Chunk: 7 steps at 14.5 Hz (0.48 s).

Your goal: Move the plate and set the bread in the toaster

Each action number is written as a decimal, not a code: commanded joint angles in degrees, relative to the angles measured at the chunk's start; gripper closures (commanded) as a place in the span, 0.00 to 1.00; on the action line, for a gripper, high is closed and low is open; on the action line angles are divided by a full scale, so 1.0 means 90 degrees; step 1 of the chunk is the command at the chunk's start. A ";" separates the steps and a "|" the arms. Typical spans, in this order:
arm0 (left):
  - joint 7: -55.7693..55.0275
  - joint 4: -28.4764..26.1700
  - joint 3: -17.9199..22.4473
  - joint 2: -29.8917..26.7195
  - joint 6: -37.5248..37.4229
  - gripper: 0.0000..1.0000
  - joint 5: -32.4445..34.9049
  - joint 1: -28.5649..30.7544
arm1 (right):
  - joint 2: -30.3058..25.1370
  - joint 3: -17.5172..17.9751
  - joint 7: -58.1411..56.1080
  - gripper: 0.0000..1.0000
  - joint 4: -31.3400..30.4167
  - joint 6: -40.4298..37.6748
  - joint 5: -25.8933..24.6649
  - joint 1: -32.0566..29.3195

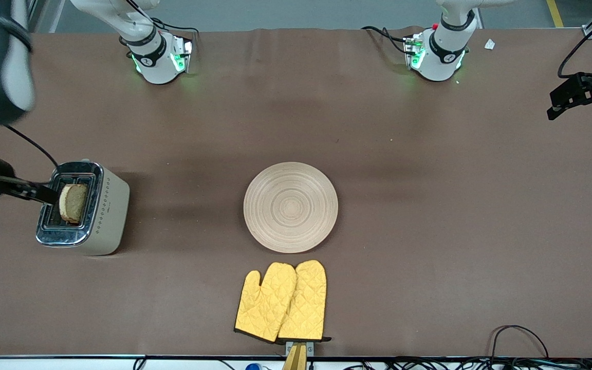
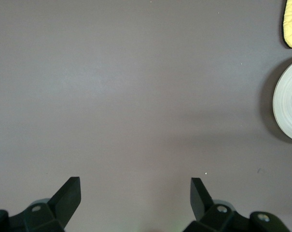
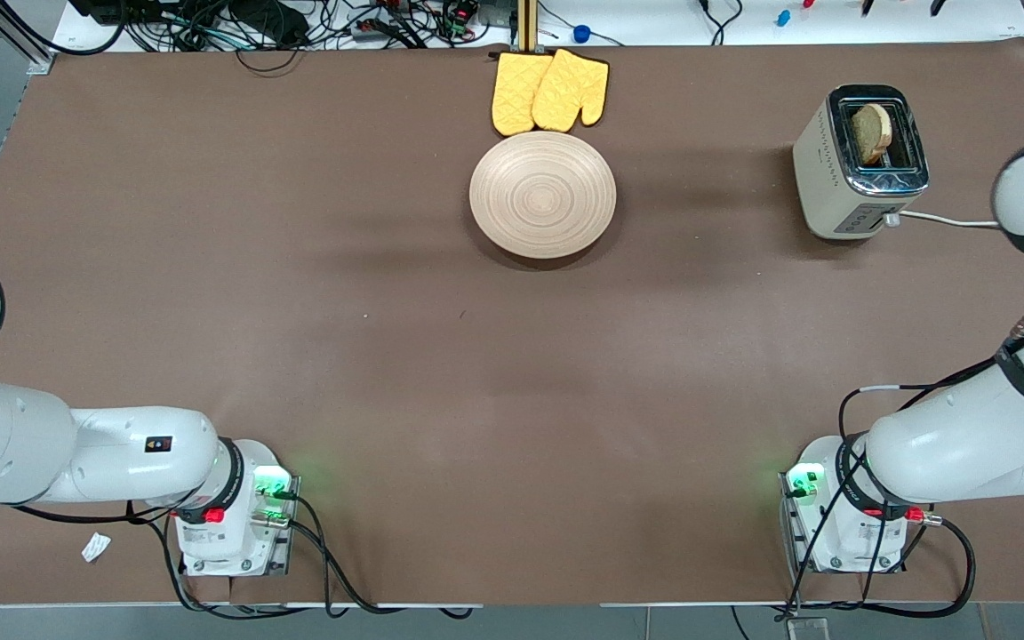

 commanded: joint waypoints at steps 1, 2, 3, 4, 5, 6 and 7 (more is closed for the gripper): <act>-0.0017 0.0120 0.0025 0.0039 -0.0078 0.00 0.0042 -0.0042 | -0.0818 0.0079 -0.0632 0.00 -0.0361 -0.0344 0.0709 -0.0353; -0.0007 0.0130 0.0025 0.0039 -0.0078 0.00 0.0110 -0.0042 | -0.1043 0.0079 -0.0634 0.00 -0.0458 -0.0570 0.0719 -0.0343; -0.0007 0.0120 0.0025 0.0039 -0.0078 0.00 0.0110 -0.0042 | -0.1364 0.0079 -0.0634 0.00 -0.0711 -0.0620 0.0719 -0.0333; -0.0007 0.0120 0.0025 0.0039 -0.0078 0.00 0.0110 -0.0042 | -0.1705 0.0089 -0.0634 0.00 -0.1061 -0.0592 0.0719 -0.0324; -0.0007 0.0120 0.0025 0.0039 -0.0078 0.00 0.0110 -0.0032 | -0.1999 0.0108 -0.0634 0.00 -0.1345 -0.0572 0.0709 -0.0285; 0.0003 0.0120 0.0025 0.0039 -0.0078 0.00 0.0110 -0.0032 | -0.2195 0.0128 -0.0644 0.00 -0.1590 -0.0562 0.0709 -0.0255; 0.0003 0.0120 0.0025 0.0039 -0.0078 0.00 0.0110 -0.0022 | -0.2323 0.0118 -0.0644 0.00 -0.1747 -0.0543 0.0699 -0.0158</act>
